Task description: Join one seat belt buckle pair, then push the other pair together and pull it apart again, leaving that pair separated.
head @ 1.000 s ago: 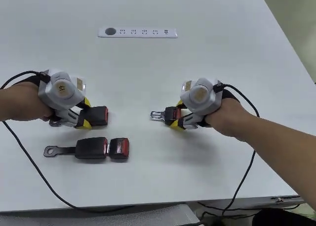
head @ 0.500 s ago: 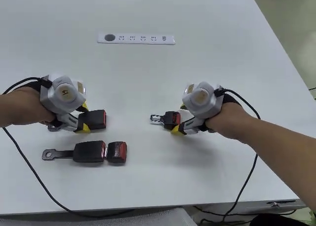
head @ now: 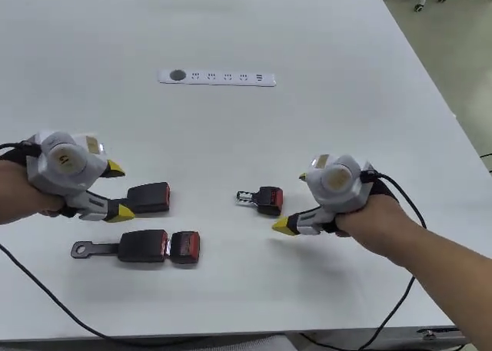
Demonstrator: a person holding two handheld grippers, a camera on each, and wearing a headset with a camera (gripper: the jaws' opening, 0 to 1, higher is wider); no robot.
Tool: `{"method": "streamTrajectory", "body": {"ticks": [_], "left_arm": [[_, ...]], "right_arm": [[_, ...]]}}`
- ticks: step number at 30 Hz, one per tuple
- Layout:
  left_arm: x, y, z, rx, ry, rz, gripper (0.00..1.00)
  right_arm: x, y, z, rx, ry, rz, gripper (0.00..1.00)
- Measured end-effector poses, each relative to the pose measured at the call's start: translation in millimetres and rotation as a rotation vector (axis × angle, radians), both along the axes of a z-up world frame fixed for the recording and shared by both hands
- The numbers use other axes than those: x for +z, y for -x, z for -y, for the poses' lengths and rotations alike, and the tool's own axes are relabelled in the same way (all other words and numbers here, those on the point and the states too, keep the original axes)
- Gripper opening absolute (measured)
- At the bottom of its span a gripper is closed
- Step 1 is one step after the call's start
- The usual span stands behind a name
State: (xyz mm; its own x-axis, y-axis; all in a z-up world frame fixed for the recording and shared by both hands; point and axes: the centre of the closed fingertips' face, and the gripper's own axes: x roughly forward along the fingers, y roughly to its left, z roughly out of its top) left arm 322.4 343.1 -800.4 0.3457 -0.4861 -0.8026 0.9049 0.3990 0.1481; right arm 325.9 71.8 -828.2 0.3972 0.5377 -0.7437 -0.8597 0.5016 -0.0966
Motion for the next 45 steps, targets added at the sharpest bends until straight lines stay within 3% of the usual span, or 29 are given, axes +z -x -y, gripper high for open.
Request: {"method": "streamTrajectory", "body": {"ticks": [2,5,8,11,13,20,24,29,39,45], "left_arm": [[4.9,7.3,-6.2,0.016,0.022,0.012,0.57],[18.1,14.2,-19.8,0.144,0.133,0.022,0.64],[19.2,26.7,-31.8,0.149,0.119,0.029,0.70],[23.9,40.9,-38.7,0.191,0.151,0.034,0.75],[24.4,46.6,-44.6,0.214,0.148,0.049,0.81],[28.5,70.6,-52.6,0.265,0.193,0.039,0.91],[25.5,82.1,-56.6,0.280,0.202,0.019,0.96],[20.3,90.8,-62.8,0.308,0.204,0.004,1.00],[22.4,98.6,-68.3,0.307,0.195,0.037,1.00],[15.8,100.4,-75.0,0.337,0.175,0.015,1.00]], "right_arm": [[5.4,7.2,-0.5,0.001,-0.012,0.008,0.70],[21.4,17.7,-1.0,-0.038,-0.082,0.022,0.69],[25.6,27.4,3.2,-0.044,-0.084,0.023,0.71],[31.0,41.1,3.6,-0.054,-0.103,0.021,0.74],[33.8,51.3,1.2,-0.050,-0.114,0.021,0.74],[36.3,72.4,-4.2,-0.062,-0.120,0.020,0.81],[34.5,76.0,-6.2,-0.097,-0.137,0.020,0.86],[35.6,74.3,-7.9,-0.160,-0.174,0.025,1.00],[38.2,74.4,9.7,-0.186,-0.170,0.034,1.00],[37.3,77.6,12.3,-0.190,-0.166,0.028,1.00]]}}
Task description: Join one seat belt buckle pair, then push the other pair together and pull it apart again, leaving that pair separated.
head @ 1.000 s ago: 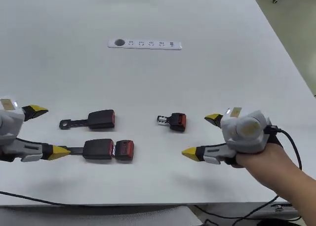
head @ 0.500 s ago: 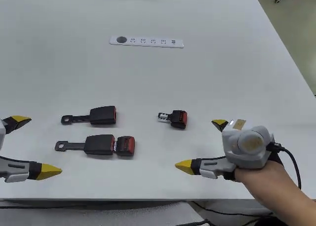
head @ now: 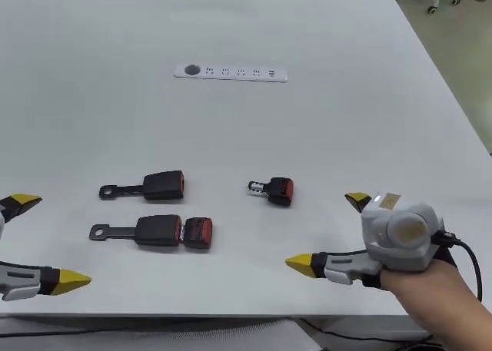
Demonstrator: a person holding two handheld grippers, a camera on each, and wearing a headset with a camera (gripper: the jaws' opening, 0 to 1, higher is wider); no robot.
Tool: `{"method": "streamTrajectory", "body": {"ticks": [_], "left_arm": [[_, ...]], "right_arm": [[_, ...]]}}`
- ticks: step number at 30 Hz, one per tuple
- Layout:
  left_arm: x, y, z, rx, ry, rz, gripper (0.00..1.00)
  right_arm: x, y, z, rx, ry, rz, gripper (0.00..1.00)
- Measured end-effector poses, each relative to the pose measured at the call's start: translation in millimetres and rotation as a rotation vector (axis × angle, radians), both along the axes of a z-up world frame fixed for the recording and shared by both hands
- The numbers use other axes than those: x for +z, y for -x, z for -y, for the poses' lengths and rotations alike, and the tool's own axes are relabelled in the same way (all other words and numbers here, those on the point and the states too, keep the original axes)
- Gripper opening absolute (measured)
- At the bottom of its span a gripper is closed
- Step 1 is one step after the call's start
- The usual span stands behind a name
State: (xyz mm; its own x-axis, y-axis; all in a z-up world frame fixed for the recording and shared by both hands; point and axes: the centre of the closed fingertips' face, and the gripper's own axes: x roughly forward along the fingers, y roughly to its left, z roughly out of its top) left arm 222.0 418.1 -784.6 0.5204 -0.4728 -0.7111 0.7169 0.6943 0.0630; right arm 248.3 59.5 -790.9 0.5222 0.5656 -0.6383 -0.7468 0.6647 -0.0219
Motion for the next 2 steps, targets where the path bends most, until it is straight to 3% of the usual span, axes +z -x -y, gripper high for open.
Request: {"method": "streamTrajectory", "body": {"ticks": [2], "left_arm": [[1.2,-0.2,0.6,0.003,0.002,0.003,1.00]], "right_arm": [[-0.2,1.3,0.4,-0.001,0.001,0.000,1.00]]}}
